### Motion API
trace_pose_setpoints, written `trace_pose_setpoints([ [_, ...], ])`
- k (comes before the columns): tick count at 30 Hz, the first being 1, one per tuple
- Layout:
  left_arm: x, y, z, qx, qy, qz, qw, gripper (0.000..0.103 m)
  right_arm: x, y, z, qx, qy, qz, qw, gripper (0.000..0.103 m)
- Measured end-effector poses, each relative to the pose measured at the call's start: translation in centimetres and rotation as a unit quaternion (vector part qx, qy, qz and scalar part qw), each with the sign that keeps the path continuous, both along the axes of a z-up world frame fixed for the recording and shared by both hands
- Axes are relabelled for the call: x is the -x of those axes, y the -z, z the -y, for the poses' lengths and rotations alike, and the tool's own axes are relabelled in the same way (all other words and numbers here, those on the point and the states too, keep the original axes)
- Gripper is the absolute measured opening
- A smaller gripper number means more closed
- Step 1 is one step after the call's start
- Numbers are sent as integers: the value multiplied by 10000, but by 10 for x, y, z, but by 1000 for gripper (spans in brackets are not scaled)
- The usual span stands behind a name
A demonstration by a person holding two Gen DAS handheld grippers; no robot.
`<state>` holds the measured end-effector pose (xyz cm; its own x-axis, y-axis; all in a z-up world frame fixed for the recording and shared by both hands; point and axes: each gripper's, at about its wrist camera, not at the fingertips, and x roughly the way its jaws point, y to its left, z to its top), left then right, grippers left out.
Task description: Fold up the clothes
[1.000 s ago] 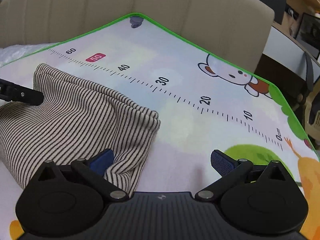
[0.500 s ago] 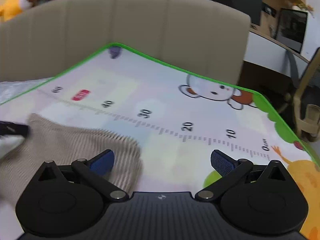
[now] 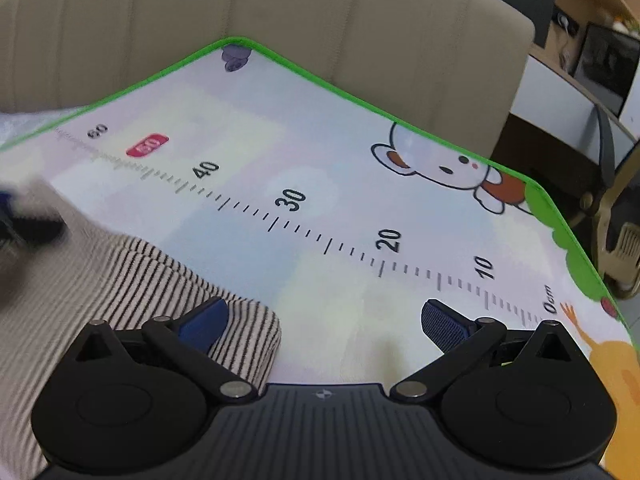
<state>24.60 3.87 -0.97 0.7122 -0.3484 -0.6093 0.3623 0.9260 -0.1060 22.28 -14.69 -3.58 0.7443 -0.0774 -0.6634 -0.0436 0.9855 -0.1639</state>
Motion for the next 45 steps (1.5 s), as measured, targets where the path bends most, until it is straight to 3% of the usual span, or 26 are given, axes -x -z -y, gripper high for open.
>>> trace_pose_setpoints([
  [3,-11,12,-3,-12,-28,-262,9997,58,37,-22,9,-1028,-255,34,9944,103],
  [5,-14,9,-6,71,-18,-352,9994,59,62,-27,16,-1944,-474,-127,9797,103],
  [7,-16,11,-8,124,-48,-423,9990,62,81,-23,23,-3004,-586,-482,9508,103],
  [9,-17,13,-11,166,-85,-470,9987,65,93,-10,27,-3972,-583,-924,9112,103],
  [11,-17,12,-13,240,-129,-539,9982,66,100,9,26,-4681,-450,-1328,8725,103],
  [13,-15,12,-15,286,-168,-588,9977,67,102,30,21,-5110,-255,-1641,8434,103],
  [19,-13,11,-16,257,-225,-604,9976,70,86,59,12,-5324,538,-1664,8283,88],
  [21,-13,11,-16,267,-225,-614,9975,70,79,62,17,-5407,770,-1603,8222,71],
  [23,-13,11,-16,276,-223,-627,9974,70,74,63,23,-5504,957,-1580,8142,67],
  [24,-13,11,-17,276,-225,-638,9973,70,72,62,27,-5516,1044,-1554,8129,65],
  [26,-13,11,-17,287,-242,-667,9971,70,66,53,38,-5326,1190,-1365,8268,63],
  [29,-10,12,-16,403,-197,-839,9955,70,45,38,54,-4793,1329,-946,8624,63],
  [32,-3,12,-7,486,244,-1027,9932,70,14,34,66,-4268,1155,-978,8916,66],
  [36,14,4,7,272,772,-797,9935,76,-4,23,57,-3430,753,-828,9326,71],
  [40,13,-10,-18,735,569,-579,9940,94,9,14,52,-3214,501,-595,9437,84],
  [43,2,-9,-31,965,165,-565,9936,95,32,21,42,-3219,274,-701,9438,88],
  [45,-10,3,-27,983,90,-772,9921,91,46,30,37,-3407,135,-856,9362,85],
])
